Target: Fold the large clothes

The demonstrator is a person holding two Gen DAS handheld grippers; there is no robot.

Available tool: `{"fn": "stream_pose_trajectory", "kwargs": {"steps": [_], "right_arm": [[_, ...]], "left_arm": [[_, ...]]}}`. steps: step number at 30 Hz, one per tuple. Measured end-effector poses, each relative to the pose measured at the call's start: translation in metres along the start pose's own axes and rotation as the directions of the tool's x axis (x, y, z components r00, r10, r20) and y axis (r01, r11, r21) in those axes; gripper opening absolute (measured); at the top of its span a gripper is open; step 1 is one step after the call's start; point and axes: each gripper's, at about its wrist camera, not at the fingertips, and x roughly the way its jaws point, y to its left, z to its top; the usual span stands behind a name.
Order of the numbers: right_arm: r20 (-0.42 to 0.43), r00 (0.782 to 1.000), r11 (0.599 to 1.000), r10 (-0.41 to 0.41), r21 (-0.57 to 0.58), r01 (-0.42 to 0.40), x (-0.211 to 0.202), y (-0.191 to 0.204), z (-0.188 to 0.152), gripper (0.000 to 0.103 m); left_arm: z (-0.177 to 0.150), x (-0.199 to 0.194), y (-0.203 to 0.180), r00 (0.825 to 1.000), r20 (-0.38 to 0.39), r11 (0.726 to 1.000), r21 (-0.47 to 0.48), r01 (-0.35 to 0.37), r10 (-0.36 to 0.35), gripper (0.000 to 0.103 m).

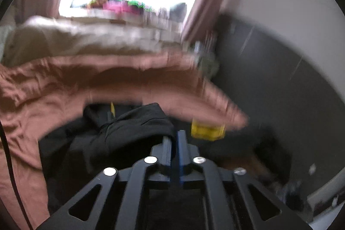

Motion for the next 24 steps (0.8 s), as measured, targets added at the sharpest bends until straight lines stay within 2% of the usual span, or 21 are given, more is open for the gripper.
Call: {"fn": "stream_pose_trajectory", "kwargs": {"steps": [1,2,4,7,11,14,18,21,24], "right_arm": [[0.002,1.0,1.0,-0.01,0.006,0.01,-0.004,-0.004,-0.001,0.067],[0.003,1.0,1.0,-0.017,0.011,0.017,-0.004,-0.007,-0.003,0.067],[0.001,1.0,0.999,-0.028,0.024,0.028,-0.006,-0.013,-0.005,0.067],[-0.005,0.999,0.999,-0.047,0.024,0.047,-0.005,-0.011,-0.007,0.067],[-0.022,0.996,0.996,-0.083,-0.024,0.082,0.008,0.007,-0.002,0.067],[-0.023,0.988,0.981,-0.154,-0.122,0.15,0.026,0.029,0.005,0.067],[-0.013,0.965,0.925,-0.262,-0.29,0.247,0.058,0.074,0.011,0.067],[-0.004,0.94,0.853,-0.341,-0.422,0.307,0.089,0.107,0.01,0.067],[0.009,0.913,0.788,-0.407,-0.503,0.356,0.118,0.124,0.005,0.067]], "left_arm": [[-0.011,0.02,0.0,0.997,-0.083,1.0,-0.009,-0.007,0.006,0.031],[-0.02,0.03,0.002,0.993,-0.121,1.0,-0.022,-0.004,0.001,0.041],[-0.037,0.04,0.005,0.988,-0.153,0.999,-0.042,-0.011,0.005,0.045],[-0.058,0.035,0.024,0.985,-0.173,0.996,-0.08,-0.037,0.023,0.059],[-0.082,0.002,0.051,0.984,-0.152,0.988,-0.113,-0.109,0.092,0.059],[-0.099,-0.03,0.081,0.978,-0.133,0.972,-0.155,-0.178,0.158,0.059],[-0.125,-0.065,0.115,0.969,-0.116,0.946,-0.218,-0.241,0.22,0.059],[-0.152,-0.093,0.139,0.959,-0.115,0.922,-0.267,-0.28,0.258,0.059],[-0.18,-0.116,0.161,0.945,-0.132,0.894,-0.307,-0.328,0.301,0.059]]}}
